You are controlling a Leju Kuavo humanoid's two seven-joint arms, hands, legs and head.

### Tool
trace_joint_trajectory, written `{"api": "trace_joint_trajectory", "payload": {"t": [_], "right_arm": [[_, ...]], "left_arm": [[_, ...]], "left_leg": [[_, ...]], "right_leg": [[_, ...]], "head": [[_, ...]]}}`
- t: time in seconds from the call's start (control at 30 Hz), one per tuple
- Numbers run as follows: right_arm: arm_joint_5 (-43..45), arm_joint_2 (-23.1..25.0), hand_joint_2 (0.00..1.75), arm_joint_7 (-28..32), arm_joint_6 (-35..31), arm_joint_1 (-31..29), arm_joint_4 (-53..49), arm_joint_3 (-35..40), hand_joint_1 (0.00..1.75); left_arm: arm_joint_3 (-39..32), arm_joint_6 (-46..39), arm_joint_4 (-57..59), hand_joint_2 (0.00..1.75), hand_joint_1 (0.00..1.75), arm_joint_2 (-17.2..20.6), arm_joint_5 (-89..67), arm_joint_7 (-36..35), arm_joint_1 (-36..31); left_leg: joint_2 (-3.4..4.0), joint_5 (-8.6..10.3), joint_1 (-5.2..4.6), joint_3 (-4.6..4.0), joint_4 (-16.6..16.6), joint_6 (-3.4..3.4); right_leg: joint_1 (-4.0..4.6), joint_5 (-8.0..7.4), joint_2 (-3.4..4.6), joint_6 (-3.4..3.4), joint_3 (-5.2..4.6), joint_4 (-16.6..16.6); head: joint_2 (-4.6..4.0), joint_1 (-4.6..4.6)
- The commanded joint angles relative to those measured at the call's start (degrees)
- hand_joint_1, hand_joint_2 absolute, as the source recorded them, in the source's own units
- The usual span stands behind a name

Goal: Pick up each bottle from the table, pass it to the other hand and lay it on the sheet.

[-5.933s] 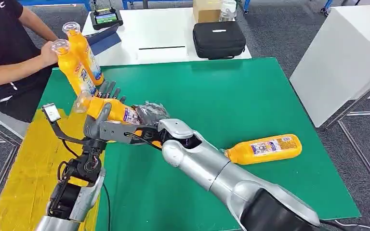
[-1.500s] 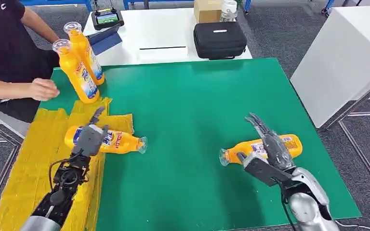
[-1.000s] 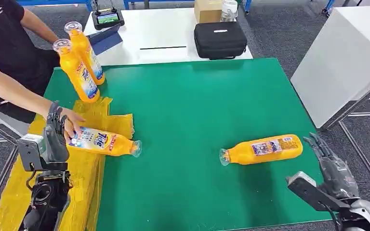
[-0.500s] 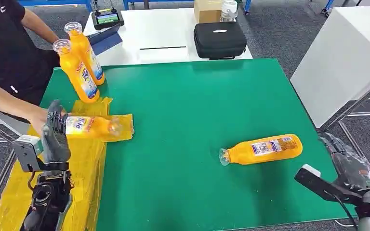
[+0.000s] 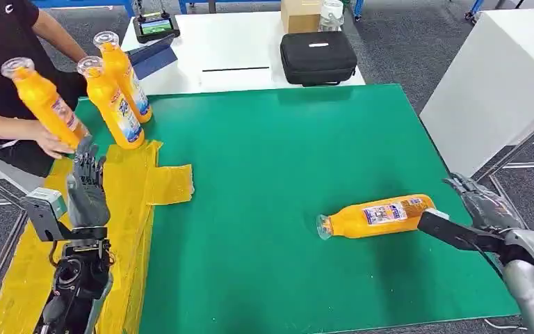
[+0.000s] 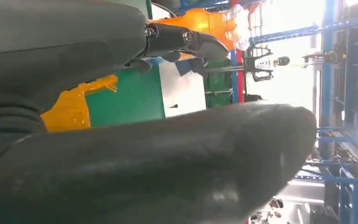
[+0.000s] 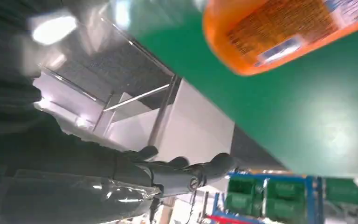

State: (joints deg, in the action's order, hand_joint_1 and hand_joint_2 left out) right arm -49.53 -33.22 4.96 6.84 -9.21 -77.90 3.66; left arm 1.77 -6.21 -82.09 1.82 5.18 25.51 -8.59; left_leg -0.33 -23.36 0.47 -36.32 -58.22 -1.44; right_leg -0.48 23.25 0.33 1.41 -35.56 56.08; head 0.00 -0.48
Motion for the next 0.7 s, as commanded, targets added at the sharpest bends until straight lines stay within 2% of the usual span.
{"api": "trace_joint_trajectory", "payload": {"t": [0.03,0.23,0.5,0.7], "right_arm": [[0.1,0.4,1.75,0.9,0.7,-9.4,12.3,10.4,0.0],[0.9,-0.7,1.75,2.2,1.2,-11.2,15.8,15.4,0.0],[1.4,1.0,1.75,2.8,2.1,-20.1,23.6,24.6,0.0],[1.4,1.5,1.75,2.7,2.1,-21.1,24.6,25.1,0.0]], "left_arm": [[1.0,-0.2,3.6,0.0,0.0,-0.5,0.9,-0.1,-1.5],[0.7,0.0,3.7,0.0,0.0,-1.1,1.7,0.3,-1.3],[1.3,0.8,6.1,0.0,0.0,-1.3,3.4,0.5,-4.0],[1.4,0.8,6.4,0.0,0.0,-1.3,3.4,0.5,-4.4]], "left_leg": [[0.13,-0.11,0.01,0.37,0.0,0.05],[0.12,-0.1,0.0,0.37,0.1,0.04],[0.11,-0.05,-0.01,0.2,0.0,0.04],[0.06,0.01,0.0,0.13,0.0,-0.02]], "right_leg": [[0.03,0.07,0.08,-0.04,0.36,-0.1],[0.02,0.07,0.04,-0.04,0.38,-0.1],[0.0,0.0,0.08,-0.03,0.2,0.0],[0.0,0.0,0.02,-0.02,0.14,0.0]], "head": [[0.0,0.02],[0.0,-0.02],[0.0,0.0],[0.0,0.0]]}}
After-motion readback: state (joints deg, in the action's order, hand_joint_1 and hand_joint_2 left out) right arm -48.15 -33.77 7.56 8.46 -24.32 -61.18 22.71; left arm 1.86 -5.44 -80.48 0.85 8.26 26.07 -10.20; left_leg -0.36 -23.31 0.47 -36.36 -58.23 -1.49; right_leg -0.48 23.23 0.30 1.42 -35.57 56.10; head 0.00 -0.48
